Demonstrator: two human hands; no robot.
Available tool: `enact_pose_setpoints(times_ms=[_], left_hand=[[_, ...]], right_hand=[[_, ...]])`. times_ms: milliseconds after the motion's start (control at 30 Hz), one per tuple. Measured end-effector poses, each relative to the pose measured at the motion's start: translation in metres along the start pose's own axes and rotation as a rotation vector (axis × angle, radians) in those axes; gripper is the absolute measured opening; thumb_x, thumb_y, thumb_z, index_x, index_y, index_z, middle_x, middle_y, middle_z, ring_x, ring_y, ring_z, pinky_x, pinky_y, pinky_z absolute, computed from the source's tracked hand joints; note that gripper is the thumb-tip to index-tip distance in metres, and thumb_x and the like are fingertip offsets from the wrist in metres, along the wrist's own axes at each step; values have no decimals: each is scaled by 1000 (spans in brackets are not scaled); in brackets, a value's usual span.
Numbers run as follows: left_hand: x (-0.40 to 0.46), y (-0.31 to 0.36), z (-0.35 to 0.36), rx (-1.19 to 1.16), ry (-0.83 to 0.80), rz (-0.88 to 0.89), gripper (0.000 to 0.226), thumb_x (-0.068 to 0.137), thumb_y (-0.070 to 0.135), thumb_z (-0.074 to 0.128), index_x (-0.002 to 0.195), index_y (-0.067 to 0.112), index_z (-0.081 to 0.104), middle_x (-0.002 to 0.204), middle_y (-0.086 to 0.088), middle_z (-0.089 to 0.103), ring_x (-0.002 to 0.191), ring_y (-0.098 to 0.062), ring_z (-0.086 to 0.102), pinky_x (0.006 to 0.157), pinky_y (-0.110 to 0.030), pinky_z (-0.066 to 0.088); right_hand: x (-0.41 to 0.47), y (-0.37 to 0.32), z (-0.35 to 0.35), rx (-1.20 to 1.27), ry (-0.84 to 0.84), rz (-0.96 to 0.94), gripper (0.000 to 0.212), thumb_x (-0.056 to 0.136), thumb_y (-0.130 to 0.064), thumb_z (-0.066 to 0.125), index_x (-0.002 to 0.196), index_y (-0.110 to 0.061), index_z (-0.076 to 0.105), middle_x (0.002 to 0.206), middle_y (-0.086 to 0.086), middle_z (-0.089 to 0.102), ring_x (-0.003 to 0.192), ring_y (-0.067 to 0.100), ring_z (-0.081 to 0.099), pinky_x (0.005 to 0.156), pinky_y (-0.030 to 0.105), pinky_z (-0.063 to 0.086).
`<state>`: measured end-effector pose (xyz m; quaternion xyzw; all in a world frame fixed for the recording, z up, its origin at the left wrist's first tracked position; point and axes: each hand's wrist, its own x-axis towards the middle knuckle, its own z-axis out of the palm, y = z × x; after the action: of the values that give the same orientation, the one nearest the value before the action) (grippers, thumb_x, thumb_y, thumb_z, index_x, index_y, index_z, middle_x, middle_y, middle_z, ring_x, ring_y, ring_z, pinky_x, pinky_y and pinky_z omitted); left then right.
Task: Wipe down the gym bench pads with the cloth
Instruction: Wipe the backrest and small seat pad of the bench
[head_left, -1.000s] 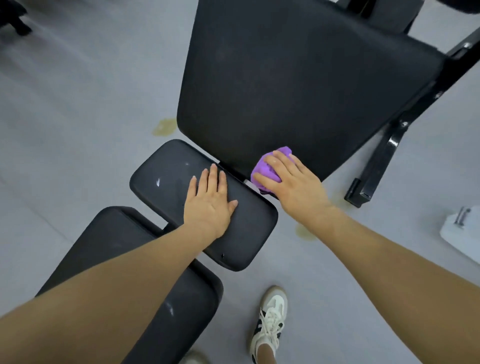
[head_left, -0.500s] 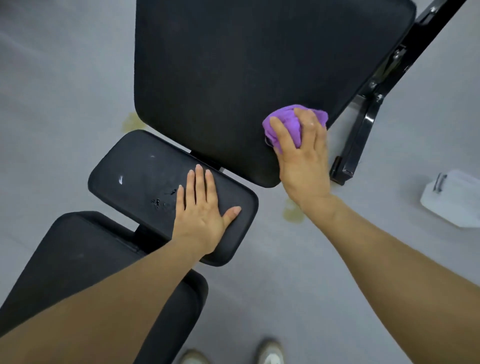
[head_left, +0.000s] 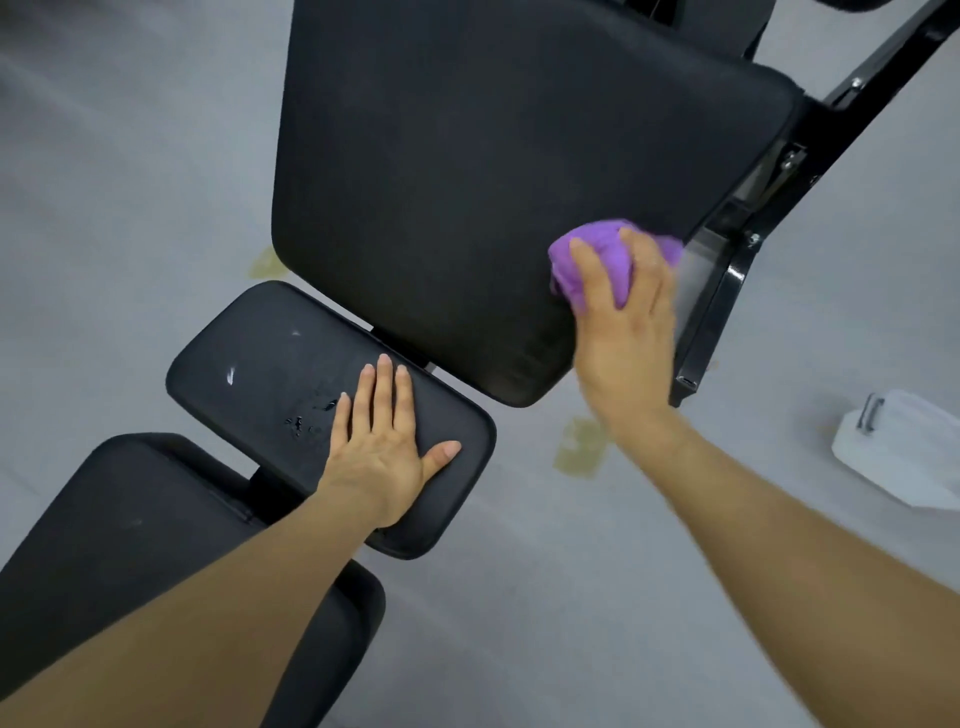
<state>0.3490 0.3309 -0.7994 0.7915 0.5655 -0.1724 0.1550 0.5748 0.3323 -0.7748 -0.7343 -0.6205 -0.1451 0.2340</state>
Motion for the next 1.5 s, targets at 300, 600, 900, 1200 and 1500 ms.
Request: enact_pose_setpoints(times_ms=[300,600,900,1200,1500], left_hand=[[0,1,-2,-1,-40,-4,90,85,71,12,141,15,-30,151,-4,-34,140,-21,-28,115,-40,-12],[0,2,-4,0,-70,-12,90,85,70,13,141,14,-30,150,-4,-35,140,-20,-29,115,-39,-13],[-2,2,-5,-14,-61,-10,89,85,70,12,141,14,-30,150,-4,-35,140,-20,-29,115,-40,-12],[-3,2,-5,-26,-65,-24,90,86,70,15,140,15,-30,150,-3,-35,140,-19,-29,115,-39,-12],[-1,1,-4,-26,-51,-18,89,85,71,13,141,15,-29,151,-3,-34,140,-19,-29,115,-39,-12]], right_hand=[[-28,-5,-7,66,-251,-275,40,91,-13,41,127,-23,54,135,10,45,125,28,42,104,41,40],[-57,-36,22,47,-106,-206,57,76,-1,42,129,-20,52,131,12,31,125,38,33,102,50,41],[13,2,-12,-46,-23,7,62,75,4,58,131,-19,48,139,15,40,125,39,39,91,43,46],[-43,-39,17,17,-198,-466,53,74,-9,33,113,-18,68,120,14,57,114,35,52,98,45,46],[-41,-40,15,0,-122,-307,55,75,-3,34,124,-16,57,131,14,40,124,33,35,103,49,41]])
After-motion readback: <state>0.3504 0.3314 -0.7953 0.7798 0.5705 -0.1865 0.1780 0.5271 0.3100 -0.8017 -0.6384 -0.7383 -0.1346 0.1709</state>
